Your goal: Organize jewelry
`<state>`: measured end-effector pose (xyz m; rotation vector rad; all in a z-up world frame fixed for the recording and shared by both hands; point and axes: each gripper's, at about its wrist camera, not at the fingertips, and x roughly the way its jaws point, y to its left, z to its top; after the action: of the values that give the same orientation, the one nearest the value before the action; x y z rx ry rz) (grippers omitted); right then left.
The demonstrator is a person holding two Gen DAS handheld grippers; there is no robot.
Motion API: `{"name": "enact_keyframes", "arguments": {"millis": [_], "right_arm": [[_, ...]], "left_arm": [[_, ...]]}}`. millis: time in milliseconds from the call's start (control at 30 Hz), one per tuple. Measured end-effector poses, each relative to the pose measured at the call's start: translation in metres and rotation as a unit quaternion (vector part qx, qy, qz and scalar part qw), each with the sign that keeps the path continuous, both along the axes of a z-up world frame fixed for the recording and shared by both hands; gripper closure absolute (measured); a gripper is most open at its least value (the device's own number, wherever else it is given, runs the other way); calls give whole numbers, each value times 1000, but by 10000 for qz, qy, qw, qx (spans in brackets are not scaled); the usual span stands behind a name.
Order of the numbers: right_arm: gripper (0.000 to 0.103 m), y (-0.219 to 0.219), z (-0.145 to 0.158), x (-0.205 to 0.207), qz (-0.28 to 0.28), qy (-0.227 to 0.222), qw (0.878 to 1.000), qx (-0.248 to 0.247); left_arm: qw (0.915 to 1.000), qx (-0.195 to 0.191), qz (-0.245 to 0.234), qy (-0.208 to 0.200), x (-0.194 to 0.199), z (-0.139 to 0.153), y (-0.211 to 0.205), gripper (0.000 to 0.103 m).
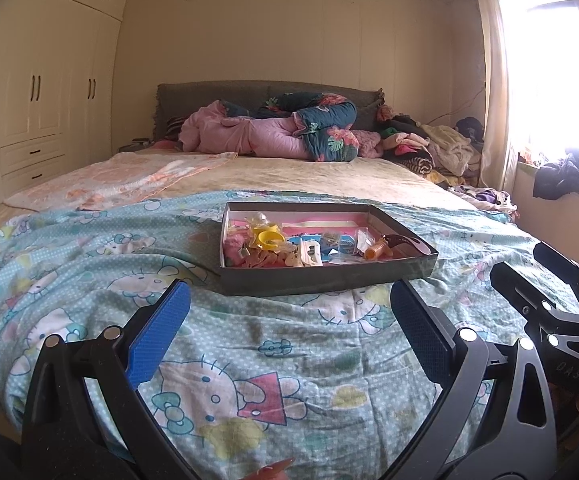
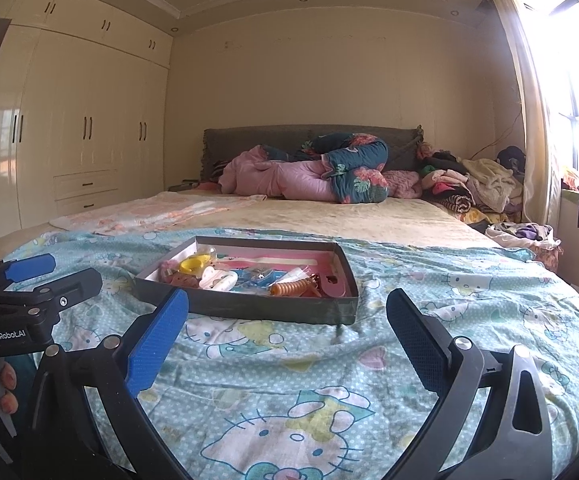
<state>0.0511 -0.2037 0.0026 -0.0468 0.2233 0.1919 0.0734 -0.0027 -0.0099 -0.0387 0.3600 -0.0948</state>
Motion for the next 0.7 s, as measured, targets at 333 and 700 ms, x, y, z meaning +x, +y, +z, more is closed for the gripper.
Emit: {"name": "enact_keyframes", "arguments": {"millis": [333, 700], "right_arm": [[6, -1, -2, 2, -10, 41, 10000, -11], [6, 0, -4, 3, 4, 29, 10000, -35]], "left_arm": [[10000, -3, -13, 4, 0, 0, 0, 11], [10000, 4, -15, 5, 1, 0, 0, 11]]}}
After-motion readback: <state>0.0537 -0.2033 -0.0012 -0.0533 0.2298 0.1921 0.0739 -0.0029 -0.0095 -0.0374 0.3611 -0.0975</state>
